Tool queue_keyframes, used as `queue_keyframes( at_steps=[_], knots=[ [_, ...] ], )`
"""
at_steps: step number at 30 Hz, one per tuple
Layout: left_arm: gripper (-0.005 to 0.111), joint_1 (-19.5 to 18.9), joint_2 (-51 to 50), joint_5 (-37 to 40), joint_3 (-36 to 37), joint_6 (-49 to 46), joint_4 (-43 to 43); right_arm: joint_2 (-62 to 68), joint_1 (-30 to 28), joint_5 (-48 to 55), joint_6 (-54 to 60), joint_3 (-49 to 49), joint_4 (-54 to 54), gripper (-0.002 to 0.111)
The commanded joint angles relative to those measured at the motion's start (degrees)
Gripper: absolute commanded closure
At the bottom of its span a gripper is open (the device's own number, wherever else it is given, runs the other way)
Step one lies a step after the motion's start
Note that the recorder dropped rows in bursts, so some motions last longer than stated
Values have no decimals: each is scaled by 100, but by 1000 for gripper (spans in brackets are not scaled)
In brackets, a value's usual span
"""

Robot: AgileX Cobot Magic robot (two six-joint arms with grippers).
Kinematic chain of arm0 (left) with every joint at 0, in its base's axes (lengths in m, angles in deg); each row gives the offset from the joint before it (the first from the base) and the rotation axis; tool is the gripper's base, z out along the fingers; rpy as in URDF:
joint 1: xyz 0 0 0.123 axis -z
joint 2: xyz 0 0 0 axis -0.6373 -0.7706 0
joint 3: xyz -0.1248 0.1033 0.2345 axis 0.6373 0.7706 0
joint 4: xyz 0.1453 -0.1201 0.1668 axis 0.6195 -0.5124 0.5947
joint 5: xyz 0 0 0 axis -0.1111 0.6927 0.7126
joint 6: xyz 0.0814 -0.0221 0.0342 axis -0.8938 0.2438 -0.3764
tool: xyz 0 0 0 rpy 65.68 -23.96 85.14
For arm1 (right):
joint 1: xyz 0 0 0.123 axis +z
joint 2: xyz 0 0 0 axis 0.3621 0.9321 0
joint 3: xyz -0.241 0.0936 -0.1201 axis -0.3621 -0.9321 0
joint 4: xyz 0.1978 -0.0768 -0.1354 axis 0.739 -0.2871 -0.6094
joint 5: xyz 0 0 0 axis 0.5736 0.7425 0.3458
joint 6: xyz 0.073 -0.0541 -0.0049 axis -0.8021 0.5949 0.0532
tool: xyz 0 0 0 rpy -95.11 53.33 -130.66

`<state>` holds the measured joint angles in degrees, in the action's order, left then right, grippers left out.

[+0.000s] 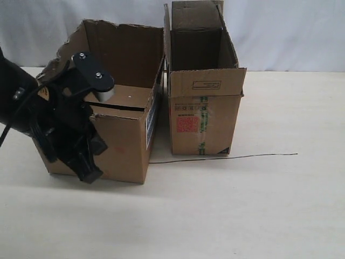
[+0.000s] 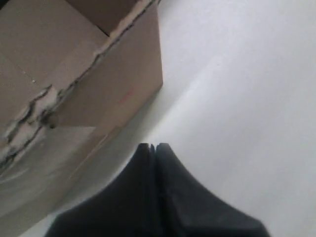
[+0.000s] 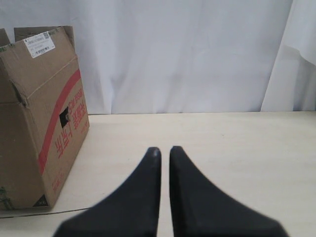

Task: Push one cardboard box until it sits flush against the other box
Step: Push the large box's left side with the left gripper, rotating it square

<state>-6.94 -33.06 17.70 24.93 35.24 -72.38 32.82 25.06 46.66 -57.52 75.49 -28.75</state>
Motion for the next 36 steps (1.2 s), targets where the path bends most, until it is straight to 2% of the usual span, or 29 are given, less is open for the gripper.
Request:
queue_keyframes(
  at_steps=[1,11,21,27,30,33,36],
  knots=[
    [107,40,-113,-1089,-24,63,-17,-12,-35,-11,-8,-25,-57,103],
    [107,40,-118,-2331,-32,67,-17,-12,-35,-11,-8,-25,-57,103],
    [107,40,-118,-2470,-32,67,13,-12,-35,-11,-8,-25,-57,103],
    [107,40,308,-1667,-597,49,33,-12,-35,-11,-8,-25,-57,103],
    [107,40,459,-611,-1135,144,-10,-12,-35,-11,-8,-25,-57,103],
    [107,40,391,810,-1632,247,6,-12,-35,-11,-8,-25,-57,103],
    [107,40,287,1510,-1766,247,-44,-12,-35,-11,-8,-25,-57,103]
  ],
)
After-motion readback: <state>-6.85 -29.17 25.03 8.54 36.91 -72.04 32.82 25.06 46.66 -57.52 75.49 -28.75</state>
